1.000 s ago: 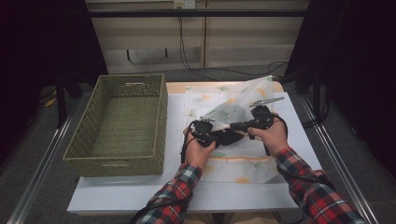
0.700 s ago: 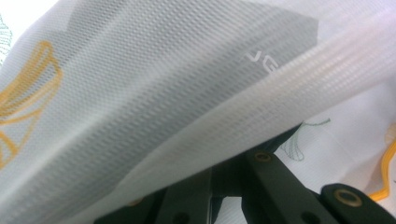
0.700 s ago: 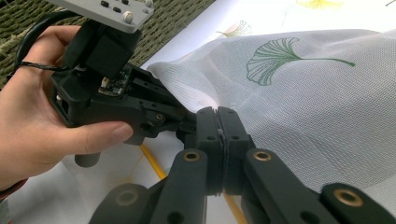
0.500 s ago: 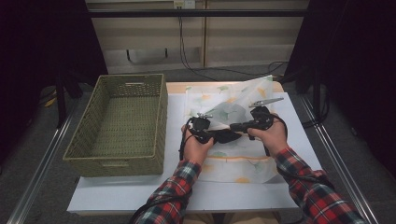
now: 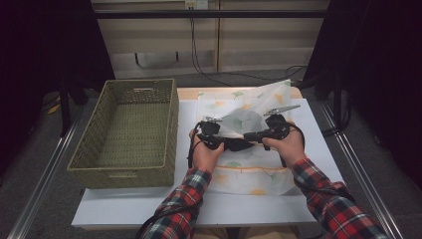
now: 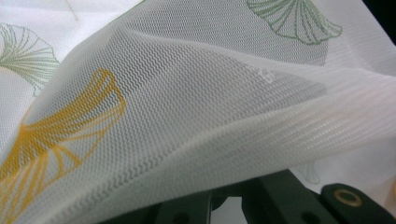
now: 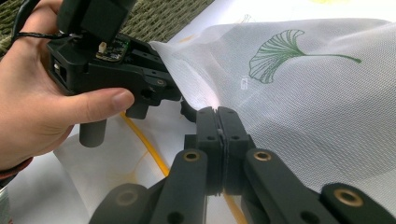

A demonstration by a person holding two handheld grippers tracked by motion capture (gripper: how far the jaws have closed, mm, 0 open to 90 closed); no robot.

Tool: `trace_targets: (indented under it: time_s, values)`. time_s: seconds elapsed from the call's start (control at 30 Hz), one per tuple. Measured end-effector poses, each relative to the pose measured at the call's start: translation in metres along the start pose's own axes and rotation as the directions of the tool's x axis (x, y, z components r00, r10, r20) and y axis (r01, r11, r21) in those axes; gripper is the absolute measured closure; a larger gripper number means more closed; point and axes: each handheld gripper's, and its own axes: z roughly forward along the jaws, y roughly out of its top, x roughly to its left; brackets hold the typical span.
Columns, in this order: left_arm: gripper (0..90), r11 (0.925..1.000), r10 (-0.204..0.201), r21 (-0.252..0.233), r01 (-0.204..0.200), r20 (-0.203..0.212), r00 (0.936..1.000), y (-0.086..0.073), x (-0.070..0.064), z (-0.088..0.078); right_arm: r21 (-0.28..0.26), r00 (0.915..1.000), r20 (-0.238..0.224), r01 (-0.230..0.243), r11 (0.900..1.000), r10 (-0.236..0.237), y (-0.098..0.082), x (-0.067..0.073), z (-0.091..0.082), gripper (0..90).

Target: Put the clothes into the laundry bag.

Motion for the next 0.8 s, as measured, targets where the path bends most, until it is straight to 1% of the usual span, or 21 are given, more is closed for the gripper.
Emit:
trace_targets:
  time_s: [0.03, 0.1, 0.13, 0.27, 0.43, 0.53, 0.6, 0.7, 0.8]
  values:
    - [90.0, 0.9999, -0.012, 0.006, 0.012, 0.012, 0.9999, -0.001, -0.001, 0.0, 0.001, 1.0, 0.0, 0.001, 1.0, -0.001, 0.0, 0.0, 0.0, 89.6]
    - [90.0, 0.9999, -0.011, 0.01, 0.011, 0.017, 0.9998, -0.002, 0.0, -0.001, 0.0, 1.0, 0.003, 0.003, 1.0, -0.003, 0.0, 0.0, -0.001, 89.7]
    - [89.9, 0.9997, -0.018, 0.015, 0.018, 0.024, 0.9995, -0.003, 0.0, -0.001, 0.001, 1.0, 0.004, 0.002, 1.0, -0.002, 0.0, 0.0, -0.001, 89.6]
    - [87.0, 0.9991, -0.027, 0.033, 0.026, 0.04, 0.9988, -0.006, 0.0, -0.004, -0.001, 1.0, 0.006, 0.0, 1.0, 0.0, 0.0, -0.001, -0.002, 89.7]
    - [85.9, 0.999, -0.027, 0.038, 0.026, 0.047, 0.9985, -0.008, 0.001, -0.01, -0.001, 0.9998, 0.02, -0.001, 1.0, 0.001, 0.0, -0.001, -0.001, 89.7]
    - [85.2, 0.9988, -0.035, 0.037, 0.033, 0.052, 0.9981, -0.01, 0.001, -0.014, -0.014, 0.9996, 0.027, -0.005, 1.0, 0.005, 0.001, -0.003, 0.0, 89.7]
    - [85.0, 0.9985, -0.027, 0.049, 0.025, 0.058, 0.9979, -0.012, 0.001, -0.016, -0.014, 0.9995, 0.03, -0.007, 1.0, 0.007, 0.002, -0.005, 0.001, 89.7]
    - [86.2, 0.9975, -0.02, 0.069, 0.016, 0.053, 0.9984, -0.015, 0.002, -0.017, -0.012, 0.9995, 0.031, -0.01, 1.0, 0.01, 0.002, -0.005, 0.002, 89.7]
    - [88.3, 0.9954, -0.029, 0.093, 0.025, 0.045, 0.9986, -0.02, 0.005, -0.014, -0.007, 0.9995, 0.029, -0.012, 1.0, 0.012, 0.002, -0.003, 0.005, 89.7]
